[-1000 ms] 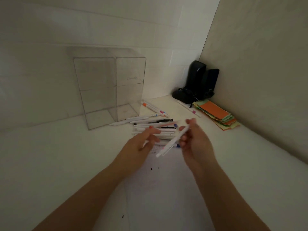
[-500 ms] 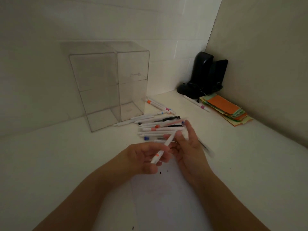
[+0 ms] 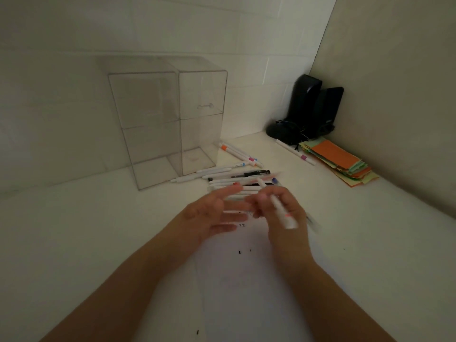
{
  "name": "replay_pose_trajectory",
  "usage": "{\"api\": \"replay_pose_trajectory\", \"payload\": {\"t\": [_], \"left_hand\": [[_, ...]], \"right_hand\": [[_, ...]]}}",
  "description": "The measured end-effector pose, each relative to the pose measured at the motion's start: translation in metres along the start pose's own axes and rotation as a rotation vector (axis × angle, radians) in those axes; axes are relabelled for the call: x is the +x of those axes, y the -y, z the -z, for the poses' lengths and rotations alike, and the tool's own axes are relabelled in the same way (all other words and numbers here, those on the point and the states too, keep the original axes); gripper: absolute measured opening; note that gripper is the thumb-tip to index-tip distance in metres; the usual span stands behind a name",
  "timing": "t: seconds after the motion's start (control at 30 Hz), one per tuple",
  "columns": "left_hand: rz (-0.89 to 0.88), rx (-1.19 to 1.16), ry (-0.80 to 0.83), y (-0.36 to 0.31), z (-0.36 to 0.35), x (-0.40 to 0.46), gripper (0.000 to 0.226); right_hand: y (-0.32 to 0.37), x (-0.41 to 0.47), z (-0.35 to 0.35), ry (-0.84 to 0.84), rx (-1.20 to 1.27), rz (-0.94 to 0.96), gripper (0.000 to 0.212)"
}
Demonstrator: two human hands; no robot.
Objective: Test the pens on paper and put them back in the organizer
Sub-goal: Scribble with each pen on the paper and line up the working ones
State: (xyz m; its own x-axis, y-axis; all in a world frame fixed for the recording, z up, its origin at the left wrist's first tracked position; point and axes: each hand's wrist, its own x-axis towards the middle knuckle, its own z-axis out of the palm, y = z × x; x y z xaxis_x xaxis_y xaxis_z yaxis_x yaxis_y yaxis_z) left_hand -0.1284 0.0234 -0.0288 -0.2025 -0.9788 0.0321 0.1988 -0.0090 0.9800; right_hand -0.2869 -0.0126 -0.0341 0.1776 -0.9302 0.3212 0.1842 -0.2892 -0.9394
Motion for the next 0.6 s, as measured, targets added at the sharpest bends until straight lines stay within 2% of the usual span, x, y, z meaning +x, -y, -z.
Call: {"api": "replay_pose_trajectory", "payload": {"t": [0.07, 0.1, 0.17, 0.27, 0.33, 0.43, 0.53, 0.6], "left_hand": [[-0.126, 0.338, -0.235, 0.001, 0.005, -0.004, 0.011], [-0.156, 0.487, -0.310, 0.005, 0.008, -0.006, 0.014], [-0.154, 0.693, -0.334, 0.010, 0.009, -0.007, 0.020], [-0.115, 0.944, -0.274, 0.012, 0.009, -0.005, 0.019], [-0.112, 1.042, -0.209, 0.013, 0.010, -0.002, 0.024], [-0.127, 1.050, -0.177, 0.013, 0.010, -0.002, 0.029], [-0.120, 1.037, -0.159, 0.010, 0.009, -0.003, 0.030], [-0.122, 1.034, -0.149, 0.009, 0.009, -0.003, 0.031]], "right_hand": [[0.006, 0.004, 0.006, -0.132, 0.144, -0.159, 0.037], [0.009, 0.007, 0.010, -0.172, 0.255, -0.274, 0.045], [0.015, 0.011, 0.015, -0.163, 0.411, -0.441, 0.049], [0.016, 0.012, 0.019, -0.131, 0.346, -0.512, 0.046], [0.020, 0.012, 0.024, -0.152, 0.238, -0.526, 0.044], [0.031, 0.014, 0.031, -0.017, 0.157, -0.544, 0.037], [0.036, 0.017, 0.035, 0.045, -0.094, -0.492, 0.037], [0.034, 0.020, 0.030, 0.151, -0.238, -0.450, 0.025]]}}
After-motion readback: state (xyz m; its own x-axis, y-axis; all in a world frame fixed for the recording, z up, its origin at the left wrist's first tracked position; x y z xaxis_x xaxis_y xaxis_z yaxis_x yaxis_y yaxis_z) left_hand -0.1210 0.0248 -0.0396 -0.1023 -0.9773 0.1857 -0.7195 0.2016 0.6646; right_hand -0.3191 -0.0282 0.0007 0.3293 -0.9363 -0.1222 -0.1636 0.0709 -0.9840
